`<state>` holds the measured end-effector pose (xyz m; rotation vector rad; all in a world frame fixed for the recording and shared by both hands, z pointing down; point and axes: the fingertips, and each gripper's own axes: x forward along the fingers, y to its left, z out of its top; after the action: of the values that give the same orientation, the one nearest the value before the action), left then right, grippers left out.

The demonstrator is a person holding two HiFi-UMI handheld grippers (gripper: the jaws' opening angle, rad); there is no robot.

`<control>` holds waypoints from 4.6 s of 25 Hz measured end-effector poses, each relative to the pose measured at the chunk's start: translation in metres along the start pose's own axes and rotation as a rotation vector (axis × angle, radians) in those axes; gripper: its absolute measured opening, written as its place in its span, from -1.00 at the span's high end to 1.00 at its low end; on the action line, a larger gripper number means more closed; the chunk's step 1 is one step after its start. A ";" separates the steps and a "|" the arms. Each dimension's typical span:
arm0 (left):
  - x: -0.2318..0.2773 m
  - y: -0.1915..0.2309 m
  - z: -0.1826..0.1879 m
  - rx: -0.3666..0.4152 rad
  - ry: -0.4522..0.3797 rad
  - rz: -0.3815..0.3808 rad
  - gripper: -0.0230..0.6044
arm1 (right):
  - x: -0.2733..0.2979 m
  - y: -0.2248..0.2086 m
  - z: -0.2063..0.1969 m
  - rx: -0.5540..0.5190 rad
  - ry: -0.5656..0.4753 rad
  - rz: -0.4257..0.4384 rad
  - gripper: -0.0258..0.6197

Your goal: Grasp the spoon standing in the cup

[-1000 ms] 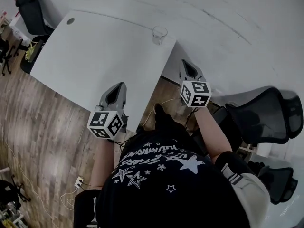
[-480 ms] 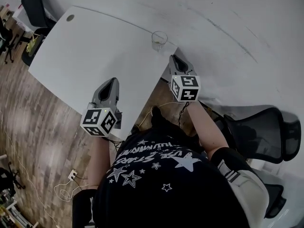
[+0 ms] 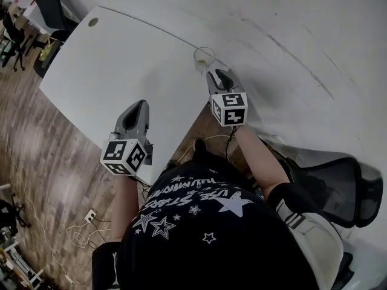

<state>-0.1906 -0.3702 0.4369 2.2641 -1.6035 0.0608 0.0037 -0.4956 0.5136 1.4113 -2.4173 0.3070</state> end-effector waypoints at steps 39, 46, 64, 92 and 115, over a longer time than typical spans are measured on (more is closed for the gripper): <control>0.021 0.027 0.005 -0.009 0.008 0.057 0.90 | 0.047 0.001 0.007 -0.164 0.015 -0.006 0.82; 0.018 0.027 0.007 -0.023 0.000 0.041 0.90 | 0.040 0.005 0.013 -0.165 0.003 -0.019 0.88; -0.033 0.019 0.002 -0.041 -0.041 0.004 0.90 | -0.018 0.020 0.052 -0.163 -0.119 -0.090 0.88; -0.120 -0.007 -0.061 -0.085 0.068 -0.232 0.90 | -0.172 0.091 0.003 -0.113 -0.129 -0.285 0.88; -0.142 -0.105 -0.078 -0.069 0.020 -0.146 0.90 | -0.250 0.045 -0.034 -0.068 -0.165 -0.174 0.88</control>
<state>-0.1311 -0.1864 0.4475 2.3118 -1.4042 -0.0090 0.0845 -0.2610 0.4492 1.6619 -2.3838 0.0685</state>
